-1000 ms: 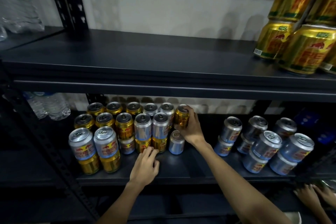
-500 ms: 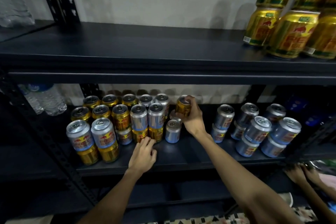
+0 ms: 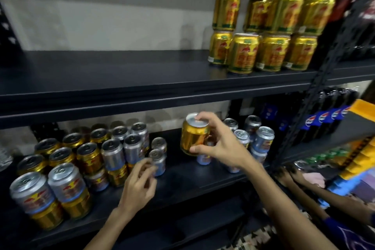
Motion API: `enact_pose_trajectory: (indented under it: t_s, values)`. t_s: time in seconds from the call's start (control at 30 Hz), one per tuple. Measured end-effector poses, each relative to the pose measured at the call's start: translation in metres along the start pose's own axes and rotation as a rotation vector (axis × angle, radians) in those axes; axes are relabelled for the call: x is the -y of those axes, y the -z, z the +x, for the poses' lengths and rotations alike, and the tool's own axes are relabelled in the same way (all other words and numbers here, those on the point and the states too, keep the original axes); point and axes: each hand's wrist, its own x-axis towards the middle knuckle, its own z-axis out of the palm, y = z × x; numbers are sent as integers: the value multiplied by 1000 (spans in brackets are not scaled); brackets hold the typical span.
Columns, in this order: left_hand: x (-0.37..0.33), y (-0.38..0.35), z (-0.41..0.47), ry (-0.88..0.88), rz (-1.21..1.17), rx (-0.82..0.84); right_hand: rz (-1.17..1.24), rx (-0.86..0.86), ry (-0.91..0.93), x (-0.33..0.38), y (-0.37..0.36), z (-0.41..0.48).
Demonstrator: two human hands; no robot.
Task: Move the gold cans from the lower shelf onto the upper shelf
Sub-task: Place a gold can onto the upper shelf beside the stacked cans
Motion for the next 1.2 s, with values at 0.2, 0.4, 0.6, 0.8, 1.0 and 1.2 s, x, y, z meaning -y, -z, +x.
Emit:
enact_pose_trajectory:
  t_s: [0.2,0.4,0.6,0.8,1.0,1.2]
  values:
    - [-112,50,134,-429,-89,-403,-37,-200,224,87,64,12]
    - [-144,115,234,-237,85,-474,-238,-467,333,118,123,55]
    - [-119,129,257,304,399,-96,-291,-602,298,132,148,92]
    - [-119,128,258,402,541,62,-299,-627,199,118,145,117]
    - [-119,125,259,428,562,106,-309,-635,166,106,148,129]
    - [-117,124,259,435,567,117,-306,-668,149,95,143,133]
